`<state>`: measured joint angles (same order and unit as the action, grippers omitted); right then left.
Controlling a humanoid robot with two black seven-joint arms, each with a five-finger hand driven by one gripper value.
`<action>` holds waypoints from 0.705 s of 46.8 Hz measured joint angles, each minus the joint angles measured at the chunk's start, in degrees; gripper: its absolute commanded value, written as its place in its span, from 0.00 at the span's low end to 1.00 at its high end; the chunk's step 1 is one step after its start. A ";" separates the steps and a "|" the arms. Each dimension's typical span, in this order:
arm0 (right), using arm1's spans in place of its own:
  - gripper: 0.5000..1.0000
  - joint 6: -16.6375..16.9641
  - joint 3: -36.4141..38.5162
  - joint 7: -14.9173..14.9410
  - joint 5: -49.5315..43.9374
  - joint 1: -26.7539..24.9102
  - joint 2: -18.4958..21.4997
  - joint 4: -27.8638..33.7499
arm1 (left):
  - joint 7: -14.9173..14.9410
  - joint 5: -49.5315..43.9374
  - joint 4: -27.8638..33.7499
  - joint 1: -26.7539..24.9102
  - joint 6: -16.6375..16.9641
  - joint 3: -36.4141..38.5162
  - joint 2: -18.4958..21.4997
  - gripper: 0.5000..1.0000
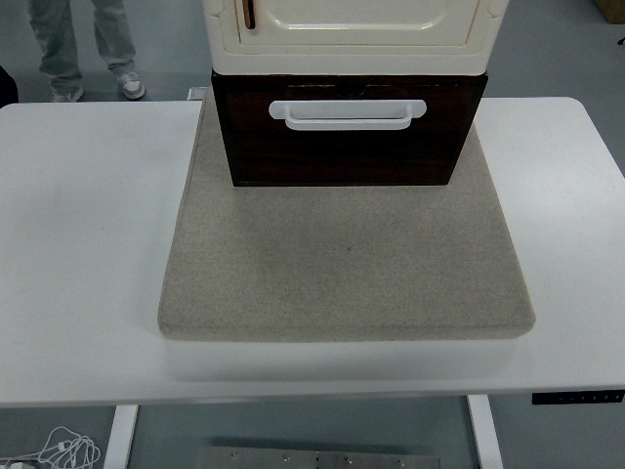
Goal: Open the drawer under the combination cabinet
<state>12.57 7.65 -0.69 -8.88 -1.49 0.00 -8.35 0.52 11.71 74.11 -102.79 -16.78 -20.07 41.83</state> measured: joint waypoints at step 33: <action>0.85 0.00 0.00 -0.01 0.00 0.00 0.00 0.00 | 0.44 0.07 8.52 -20.83 -4.88 46.20 -5.32 1.00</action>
<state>12.57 7.65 -0.70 -8.88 -1.49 0.00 -8.35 0.97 11.77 82.63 -123.62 -21.66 26.13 36.51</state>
